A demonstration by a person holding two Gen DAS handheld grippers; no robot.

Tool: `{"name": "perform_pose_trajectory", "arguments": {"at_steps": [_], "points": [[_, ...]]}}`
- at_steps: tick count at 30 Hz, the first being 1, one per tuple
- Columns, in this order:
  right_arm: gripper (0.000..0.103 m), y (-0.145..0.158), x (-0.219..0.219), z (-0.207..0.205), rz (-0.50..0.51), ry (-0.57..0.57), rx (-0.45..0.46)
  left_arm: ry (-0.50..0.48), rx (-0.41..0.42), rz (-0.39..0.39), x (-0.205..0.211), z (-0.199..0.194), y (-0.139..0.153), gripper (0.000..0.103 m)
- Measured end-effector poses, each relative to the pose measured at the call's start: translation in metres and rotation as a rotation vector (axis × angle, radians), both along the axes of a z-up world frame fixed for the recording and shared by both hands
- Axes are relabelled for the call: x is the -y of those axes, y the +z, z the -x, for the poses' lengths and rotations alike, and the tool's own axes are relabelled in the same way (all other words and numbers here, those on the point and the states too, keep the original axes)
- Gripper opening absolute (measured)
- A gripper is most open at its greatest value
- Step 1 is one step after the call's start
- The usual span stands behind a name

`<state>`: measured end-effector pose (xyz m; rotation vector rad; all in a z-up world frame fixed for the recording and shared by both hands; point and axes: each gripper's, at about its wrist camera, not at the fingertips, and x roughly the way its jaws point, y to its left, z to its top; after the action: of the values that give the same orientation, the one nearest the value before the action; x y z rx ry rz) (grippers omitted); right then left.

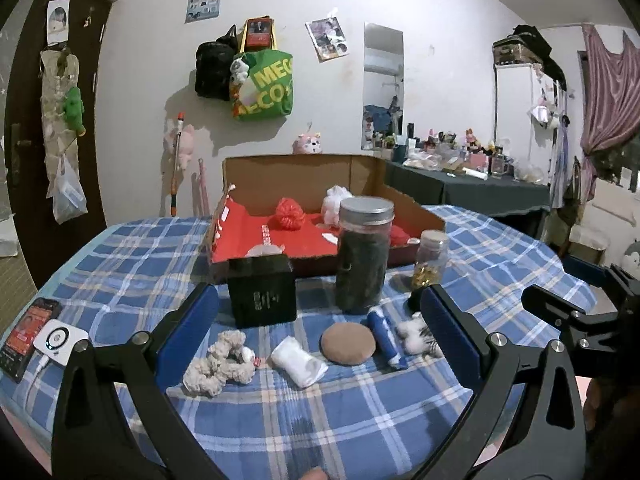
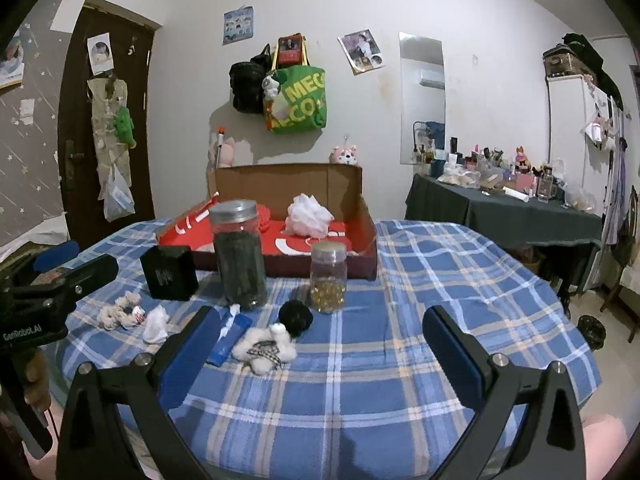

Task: Organize soft objects
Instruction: 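Move both open tools down toward the white soft items on the table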

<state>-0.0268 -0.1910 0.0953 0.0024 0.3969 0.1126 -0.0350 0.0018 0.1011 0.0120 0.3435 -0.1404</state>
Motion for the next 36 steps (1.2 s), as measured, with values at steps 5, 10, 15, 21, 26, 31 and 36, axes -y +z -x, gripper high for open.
{"name": "perform_pose_trajectory", "arguments": {"at_steps": [5, 10, 15, 21, 26, 31, 36], "points": [[0.103, -0.017, -0.002, -0.005, 0.000, -0.014, -0.010, 0.014, -0.006, -0.027, 0.004, -0.003, -0.018, 0.103], [0.103, -0.031, -0.002, -0.008, -0.005, -0.030, -0.024, 0.010, -0.029, -0.037, 0.007, -0.007, -0.033, 0.103], [0.103, -0.043, -0.002, -0.012, -0.015, -0.030, -0.055, 0.010, -0.073, -0.027, 0.006, -0.014, -0.048, 0.103], [0.103, -0.055, -0.004, -0.016, -0.001, -0.029, -0.082, 0.006, -0.126, -0.002, 0.004, -0.021, -0.061, 0.103], [0.103, -0.061, -0.004, -0.019, -0.010, -0.017, -0.096, 0.014, -0.156, 0.009, -0.001, -0.025, -0.069, 0.103], [0.103, -0.061, -0.003, -0.026, -0.014, -0.007, -0.113, 0.016, -0.175, 0.019, -0.008, -0.029, -0.071, 0.103], [0.103, -0.058, -0.005, -0.037, -0.019, 0.011, -0.134, 0.009, -0.191, 0.017, -0.017, -0.035, -0.064, 0.103]]}}
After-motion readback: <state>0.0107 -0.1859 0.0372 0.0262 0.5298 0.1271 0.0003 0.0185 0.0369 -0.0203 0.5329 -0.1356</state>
